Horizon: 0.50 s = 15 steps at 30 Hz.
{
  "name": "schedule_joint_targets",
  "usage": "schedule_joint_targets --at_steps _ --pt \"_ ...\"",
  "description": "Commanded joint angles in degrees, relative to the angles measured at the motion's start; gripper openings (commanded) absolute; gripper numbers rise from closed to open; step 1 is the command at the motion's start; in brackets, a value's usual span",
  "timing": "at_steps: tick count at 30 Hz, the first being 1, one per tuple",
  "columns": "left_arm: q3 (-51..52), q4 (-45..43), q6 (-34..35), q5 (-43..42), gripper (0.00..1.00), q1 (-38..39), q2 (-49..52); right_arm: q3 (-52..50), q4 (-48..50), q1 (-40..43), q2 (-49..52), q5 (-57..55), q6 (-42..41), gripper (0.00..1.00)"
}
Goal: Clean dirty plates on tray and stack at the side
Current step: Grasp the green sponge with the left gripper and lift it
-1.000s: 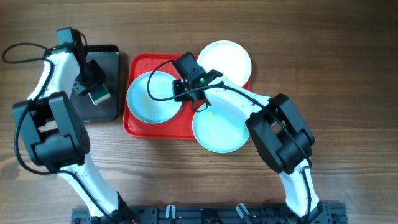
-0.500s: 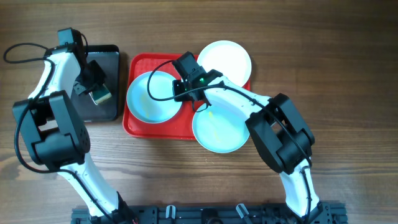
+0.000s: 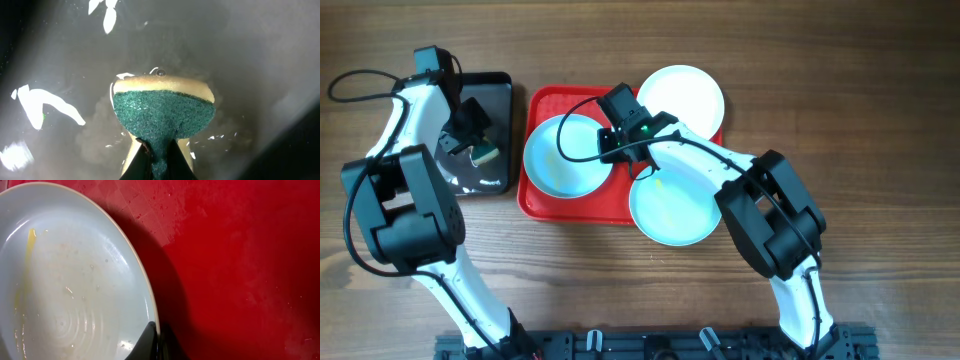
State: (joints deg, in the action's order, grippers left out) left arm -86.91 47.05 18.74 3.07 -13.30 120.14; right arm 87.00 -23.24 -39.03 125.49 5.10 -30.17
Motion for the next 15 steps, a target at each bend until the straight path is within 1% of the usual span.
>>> schedule_joint_targets --at_steps 1,5,11,15 --pt "1.75 0.04 -0.35 -0.66 0.04 0.07 1.64 0.66 -0.13 -0.20 1.51 -0.09 0.11 0.04" --pt "0.72 0.37 -0.66 -0.68 0.04 0.00 0.74 0.66 -0.13 -0.20 1.51 0.39 0.09 0.04" --pt "-4.98 4.81 -6.54 -0.68 0.04 0.00 -3.17 0.66 -0.09 -0.17 1.51 0.96 0.13 0.04" --pt "-8.09 7.52 -8.39 -0.68 0.04 0.02 -6.69 0.66 0.09 -0.17 1.49 0.96 0.13 0.04"
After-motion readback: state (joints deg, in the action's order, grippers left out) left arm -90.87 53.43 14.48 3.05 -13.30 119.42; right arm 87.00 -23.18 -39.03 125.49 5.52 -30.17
